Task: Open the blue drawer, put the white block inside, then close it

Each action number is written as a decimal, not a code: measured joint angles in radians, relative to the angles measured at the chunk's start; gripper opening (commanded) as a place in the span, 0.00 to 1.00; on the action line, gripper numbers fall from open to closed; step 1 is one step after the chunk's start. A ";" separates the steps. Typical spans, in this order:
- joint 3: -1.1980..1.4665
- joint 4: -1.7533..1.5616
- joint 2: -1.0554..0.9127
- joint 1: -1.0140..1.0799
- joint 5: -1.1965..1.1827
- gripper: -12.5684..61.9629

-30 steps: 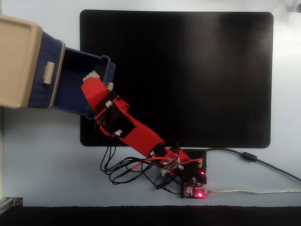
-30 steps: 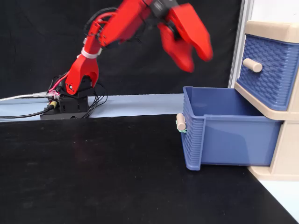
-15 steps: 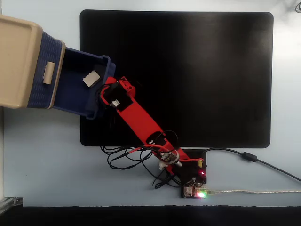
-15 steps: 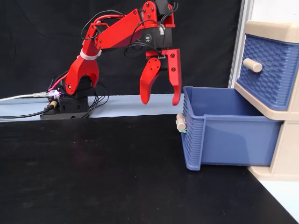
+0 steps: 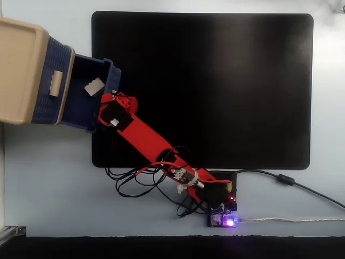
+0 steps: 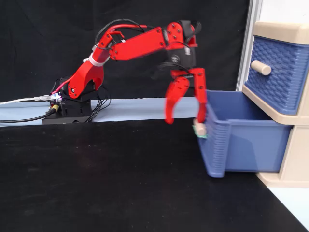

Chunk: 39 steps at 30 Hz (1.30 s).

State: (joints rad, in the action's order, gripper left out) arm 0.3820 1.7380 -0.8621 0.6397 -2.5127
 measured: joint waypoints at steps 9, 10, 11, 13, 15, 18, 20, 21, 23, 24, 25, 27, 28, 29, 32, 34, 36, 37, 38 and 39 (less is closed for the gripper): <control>-0.110 -0.420 0.114 -0.075 -0.003 0.63; -0.114 -0.446 0.118 -0.083 -0.006 0.63; -0.118 -0.459 0.130 -0.084 -0.008 0.63; -0.126 -0.505 0.153 -0.087 -0.012 0.63; -0.126 -0.520 0.166 -0.087 -0.012 0.63; -0.126 -0.522 0.167 -0.083 -0.014 0.63; -0.126 -0.451 0.144 -0.069 -0.020 0.63; -0.126 -0.345 0.101 -0.029 -0.020 0.63; -0.127 -0.054 -0.035 0.095 -0.012 0.63; -0.127 0.044 -0.084 0.144 0.009 0.63; -0.129 0.140 -0.155 0.216 0.080 0.63; -0.126 0.213 -0.267 0.341 0.314 0.63; -0.104 0.215 -0.295 0.387 0.411 0.62; -0.049 0.216 -0.316 0.440 0.515 0.62; 0.239 0.227 -0.353 0.583 0.865 0.62; 0.483 0.210 -0.402 0.617 0.982 0.62; 0.739 0.144 -0.497 0.627 0.994 0.62; 0.877 0.084 -0.554 0.627 0.994 0.62; 0.976 0.057 -0.601 0.627 0.997 0.63; 1.126 -0.003 -0.658 0.627 0.994 0.63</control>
State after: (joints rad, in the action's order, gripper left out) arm 1.5079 1.7349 -1.5202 1.2671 -1.5186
